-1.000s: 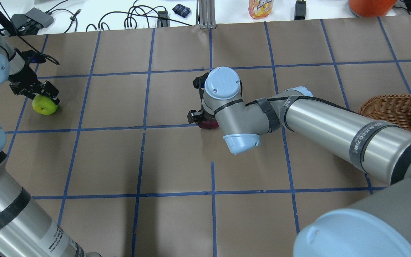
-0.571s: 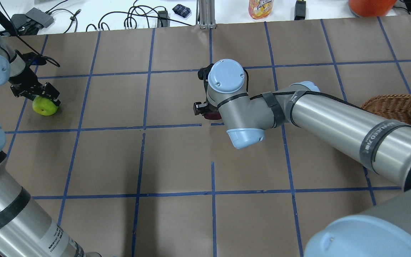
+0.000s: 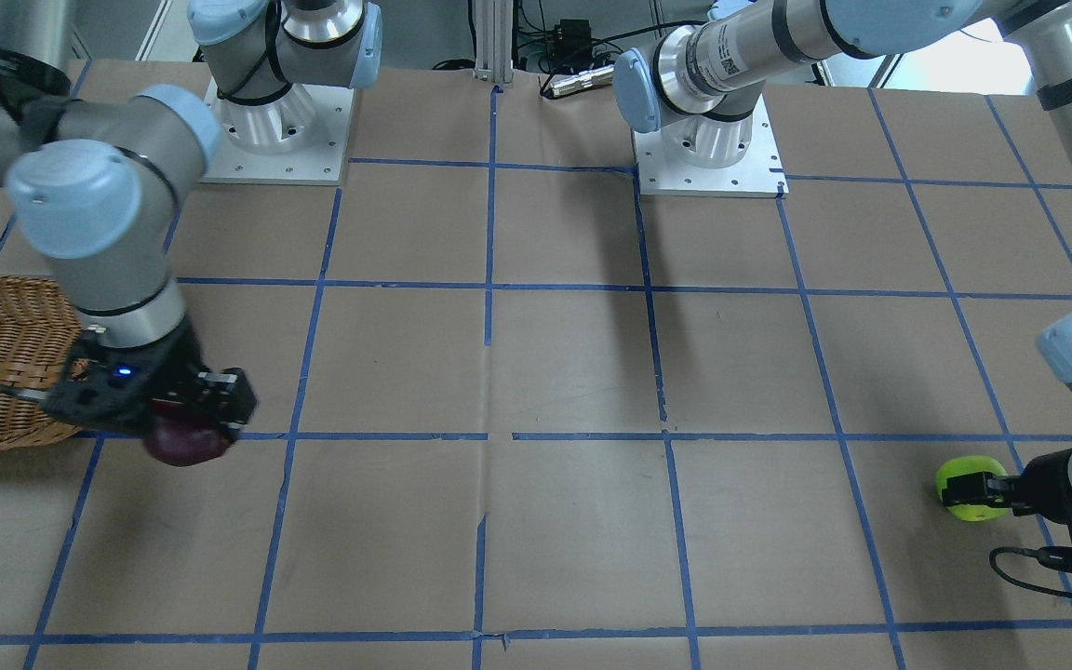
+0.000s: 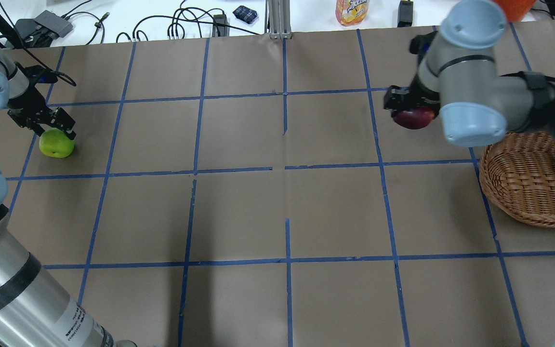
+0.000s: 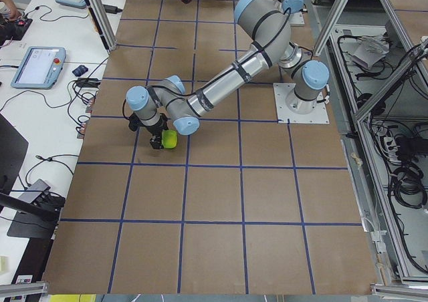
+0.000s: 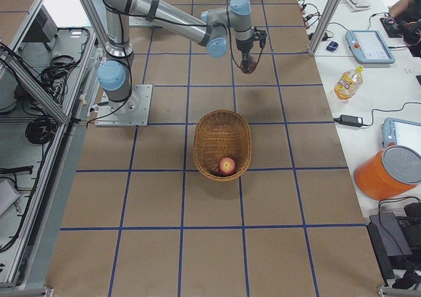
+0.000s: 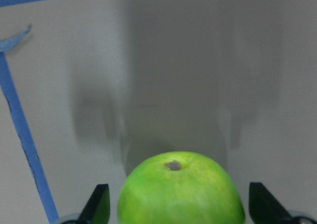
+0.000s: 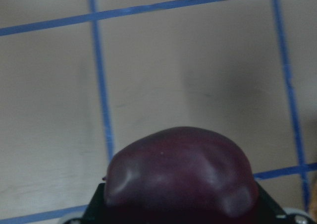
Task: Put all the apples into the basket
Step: 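Carry the dark apple into the basket with right gripper while left lifts green apple, then carry the green apple with the left gripper to the table center and release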
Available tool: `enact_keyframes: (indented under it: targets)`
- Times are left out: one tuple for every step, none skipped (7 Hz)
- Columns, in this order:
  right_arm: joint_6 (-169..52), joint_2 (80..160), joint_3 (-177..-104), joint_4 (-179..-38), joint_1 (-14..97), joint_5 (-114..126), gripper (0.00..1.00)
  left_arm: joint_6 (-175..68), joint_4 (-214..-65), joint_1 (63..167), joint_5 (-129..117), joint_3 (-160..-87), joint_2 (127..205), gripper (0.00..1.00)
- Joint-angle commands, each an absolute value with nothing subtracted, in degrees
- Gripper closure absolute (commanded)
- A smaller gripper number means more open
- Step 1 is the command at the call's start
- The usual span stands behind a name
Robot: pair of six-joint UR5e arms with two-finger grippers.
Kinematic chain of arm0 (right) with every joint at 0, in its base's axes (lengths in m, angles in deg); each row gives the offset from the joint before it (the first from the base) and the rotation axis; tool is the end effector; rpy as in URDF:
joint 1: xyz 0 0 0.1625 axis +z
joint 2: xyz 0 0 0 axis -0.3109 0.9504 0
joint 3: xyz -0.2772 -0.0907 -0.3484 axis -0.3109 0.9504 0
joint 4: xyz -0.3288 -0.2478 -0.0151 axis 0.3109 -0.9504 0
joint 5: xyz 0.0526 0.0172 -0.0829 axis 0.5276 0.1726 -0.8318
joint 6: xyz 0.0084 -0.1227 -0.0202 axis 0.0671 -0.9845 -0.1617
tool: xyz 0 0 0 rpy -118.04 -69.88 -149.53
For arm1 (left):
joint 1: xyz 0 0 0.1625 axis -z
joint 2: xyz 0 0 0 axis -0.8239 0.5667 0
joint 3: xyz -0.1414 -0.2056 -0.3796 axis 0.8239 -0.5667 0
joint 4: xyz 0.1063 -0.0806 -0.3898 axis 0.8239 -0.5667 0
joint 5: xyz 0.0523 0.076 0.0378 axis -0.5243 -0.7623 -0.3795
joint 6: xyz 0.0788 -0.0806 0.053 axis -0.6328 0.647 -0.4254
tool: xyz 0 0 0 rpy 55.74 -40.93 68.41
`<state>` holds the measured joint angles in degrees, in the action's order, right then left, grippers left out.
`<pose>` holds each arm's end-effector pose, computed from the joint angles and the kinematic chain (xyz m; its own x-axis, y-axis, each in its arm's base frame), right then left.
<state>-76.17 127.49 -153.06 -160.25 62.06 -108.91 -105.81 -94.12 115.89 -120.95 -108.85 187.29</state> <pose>0.0306 -0.5791 0.3209 -0.9859 0.1634 0.0365 0.1537 0.9697 -0.1897 0.2485 -0.6919 0.1931 -0.9899 0.1374 0.0349 0.1411 0.9790 0.1475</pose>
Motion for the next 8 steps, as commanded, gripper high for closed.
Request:
enact_keyframes:
  targets:
    - [-103.59, 128.73, -153.58, -158.67, 42.71, -107.83, 0.39, -105.95, -94.32, 115.86, -121.15, -109.58, 187.81, 0.0]
    - [-111.93, 128.47, -154.62, -158.77, 34.27, -102.95, 0.39, -106.12, -94.84, 115.86, -120.8, -108.88, 187.72, 0.06]
    - [-118.45, 127.86, -157.16, -160.33, 29.83, -101.5, 0.39, -106.3, -94.85, 115.86, -120.89, -109.05, 187.55, 0.42]
    - [-121.74, 126.54, -159.71, -166.09, 27.96, -101.4, 0.35, -106.82, -95.98, 116.73, -119.84, -108.44, 185.46, 0.97]
    - [-121.86, 126.27, -161.47, -167.19, 27.85, -101.4, 0.27, -105.61, -99.99, 119.52, -118.79, -107.04, 182.48, 0.97]
    - [-122.2, 126.35, -161.31, -167.03, 27.85, -101.14, 0.0, -100.73, -104.03, 125.21, -116.87, -107.99, 179.93, 0.97]
    - [-122.38, 127.05, -161.31, -166.16, 27.85, -101.14, 0.0, -93.8, -109.82, 130.57, -115.19, -109.13, 177.38, 0.98]
    - [-121.77, 129.32, -160.62, -161.19, 28.11, -101.14, 0.0, -86.08, -111.88, 136.89, -109.87, -111.84, 174.48, 0.98]
